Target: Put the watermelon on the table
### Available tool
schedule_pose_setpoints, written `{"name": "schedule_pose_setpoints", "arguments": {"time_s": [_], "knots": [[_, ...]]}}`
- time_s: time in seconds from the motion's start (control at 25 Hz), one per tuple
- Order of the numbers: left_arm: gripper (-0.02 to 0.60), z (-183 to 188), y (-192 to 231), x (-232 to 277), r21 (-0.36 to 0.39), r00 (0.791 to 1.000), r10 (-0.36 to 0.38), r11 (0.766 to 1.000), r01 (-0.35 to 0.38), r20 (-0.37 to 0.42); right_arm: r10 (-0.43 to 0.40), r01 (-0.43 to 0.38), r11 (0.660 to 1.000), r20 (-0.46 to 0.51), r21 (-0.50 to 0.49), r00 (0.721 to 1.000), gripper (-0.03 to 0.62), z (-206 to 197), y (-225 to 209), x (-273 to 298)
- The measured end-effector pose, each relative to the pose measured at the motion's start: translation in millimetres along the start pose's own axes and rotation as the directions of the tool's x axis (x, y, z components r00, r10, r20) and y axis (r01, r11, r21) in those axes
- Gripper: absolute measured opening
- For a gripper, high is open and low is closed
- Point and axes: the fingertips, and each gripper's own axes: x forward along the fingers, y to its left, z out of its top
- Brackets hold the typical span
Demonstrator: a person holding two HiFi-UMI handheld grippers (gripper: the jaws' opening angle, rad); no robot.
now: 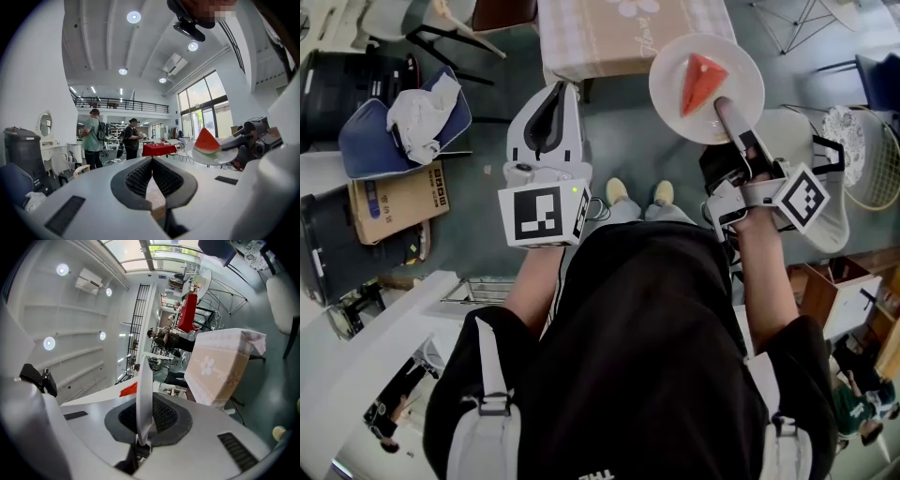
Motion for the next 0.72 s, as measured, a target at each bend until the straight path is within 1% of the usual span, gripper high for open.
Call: {"name": "schedule_pose_setpoints", "arguments": {"time_s": [0.2,0.44,0.64,0.72], "knots": [[0.012,2,7,3,-0.002,1.0,-0.016,1.0,0.016,0.004,0.003,-0.003,1.0,0.0,0.002,1.0,0.018,-8,4,11],[0.012,2,26,-4,-0.004,1.0,-0.01,1.0,0.01,0.013,0.006,-0.006,1.0,-0.008,-0.011,1.0,0.018,-23,8,27],[0.011,-3,29,-3,0.007,1.0,-0.03,1.0,0.031,-0.002,0.0,0.0,1.0,-0.024,-0.02,1.0,0.018,-30,8,32],[0.012,-2,32,-2,0.004,0.999,-0.031,1.0,0.031,0.007,-0.003,0.002,1.0,-0.029,-0.022,1.0,0.018,-32,10,35]]}}
